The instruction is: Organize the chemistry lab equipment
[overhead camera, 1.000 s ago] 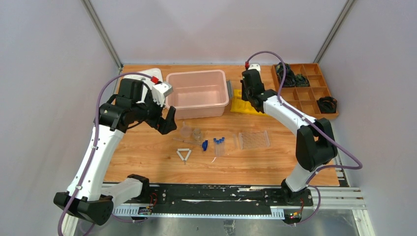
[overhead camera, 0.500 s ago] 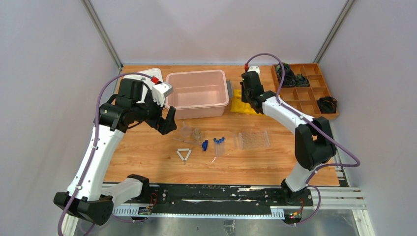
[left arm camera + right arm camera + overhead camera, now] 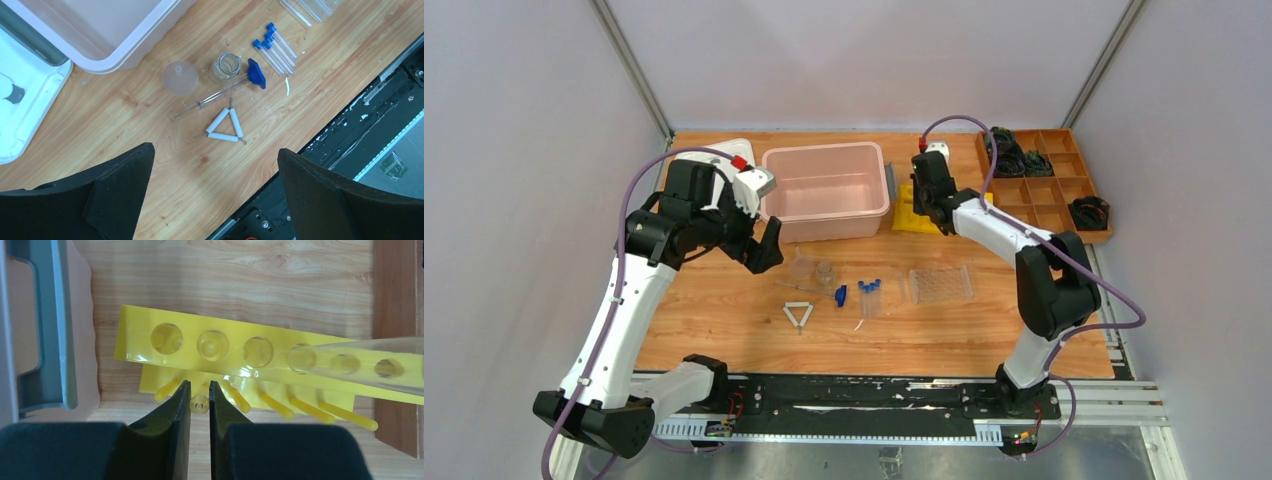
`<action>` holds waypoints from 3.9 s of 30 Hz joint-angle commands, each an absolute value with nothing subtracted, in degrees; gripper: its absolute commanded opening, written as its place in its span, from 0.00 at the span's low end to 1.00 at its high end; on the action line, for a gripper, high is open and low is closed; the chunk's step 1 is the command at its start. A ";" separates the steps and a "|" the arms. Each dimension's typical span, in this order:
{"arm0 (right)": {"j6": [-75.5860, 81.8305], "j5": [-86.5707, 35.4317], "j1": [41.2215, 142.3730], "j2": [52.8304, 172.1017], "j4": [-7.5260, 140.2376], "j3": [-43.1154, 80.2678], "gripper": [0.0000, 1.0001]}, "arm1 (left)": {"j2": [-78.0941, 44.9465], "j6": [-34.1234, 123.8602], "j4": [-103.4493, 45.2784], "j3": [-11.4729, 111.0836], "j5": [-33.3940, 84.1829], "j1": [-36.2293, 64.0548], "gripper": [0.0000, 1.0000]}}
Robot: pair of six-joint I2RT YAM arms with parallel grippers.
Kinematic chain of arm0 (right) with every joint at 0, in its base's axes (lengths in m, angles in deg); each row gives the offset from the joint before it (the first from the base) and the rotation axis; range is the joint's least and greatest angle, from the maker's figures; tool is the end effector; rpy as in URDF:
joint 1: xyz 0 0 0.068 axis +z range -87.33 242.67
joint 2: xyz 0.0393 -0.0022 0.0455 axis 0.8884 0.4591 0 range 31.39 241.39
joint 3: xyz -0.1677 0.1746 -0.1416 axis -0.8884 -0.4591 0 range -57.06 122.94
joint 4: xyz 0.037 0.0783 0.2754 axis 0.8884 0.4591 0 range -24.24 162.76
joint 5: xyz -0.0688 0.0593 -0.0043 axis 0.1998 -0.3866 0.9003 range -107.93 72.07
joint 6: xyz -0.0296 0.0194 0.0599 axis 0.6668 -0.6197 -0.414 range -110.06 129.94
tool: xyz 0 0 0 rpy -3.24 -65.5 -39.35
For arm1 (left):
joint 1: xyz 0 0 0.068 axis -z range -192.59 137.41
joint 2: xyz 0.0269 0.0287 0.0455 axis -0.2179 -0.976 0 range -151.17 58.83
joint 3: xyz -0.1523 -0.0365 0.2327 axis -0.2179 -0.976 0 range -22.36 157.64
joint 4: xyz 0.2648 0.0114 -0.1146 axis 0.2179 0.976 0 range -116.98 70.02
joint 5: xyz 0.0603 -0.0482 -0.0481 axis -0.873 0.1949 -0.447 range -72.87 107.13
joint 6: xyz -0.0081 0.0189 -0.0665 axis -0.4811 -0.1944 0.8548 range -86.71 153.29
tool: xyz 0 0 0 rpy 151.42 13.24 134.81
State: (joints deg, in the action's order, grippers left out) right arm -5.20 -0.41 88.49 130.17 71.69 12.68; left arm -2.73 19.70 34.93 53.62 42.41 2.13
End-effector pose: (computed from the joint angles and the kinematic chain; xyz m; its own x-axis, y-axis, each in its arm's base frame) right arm 0.3989 0.1741 0.2284 -0.5486 0.0112 -0.8360 -0.0519 0.9975 0.0474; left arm 0.2121 -0.0807 0.3867 -0.5734 0.3703 -0.7308 0.6620 0.7349 -0.1471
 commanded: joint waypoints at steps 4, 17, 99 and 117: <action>-6.77 -1.36 87.84 132.19 70.95 11.59 0.05 | -2.53 18.42 35.24 55.04 41.92 2.27 1.00; -10.66 -2.00 90.86 119.43 79.44 10.23 0.50 | -2.18 18.81 35.24 55.77 41.74 2.27 1.00; -29.92 -1.82 128.55 114.64 64.68 26.00 0.00 | 5.43 37.69 18.33 48.73 60.82 2.27 0.74; -29.52 -4.89 127.66 116.40 71.57 30.28 0.43 | 5.37 34.71 16.76 46.65 59.34 2.27 0.00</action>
State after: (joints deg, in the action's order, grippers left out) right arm -29.61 -3.21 128.16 115.17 64.59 25.03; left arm 4.77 37.71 17.79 46.93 59.07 1.83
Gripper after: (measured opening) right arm 0.278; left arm 0.115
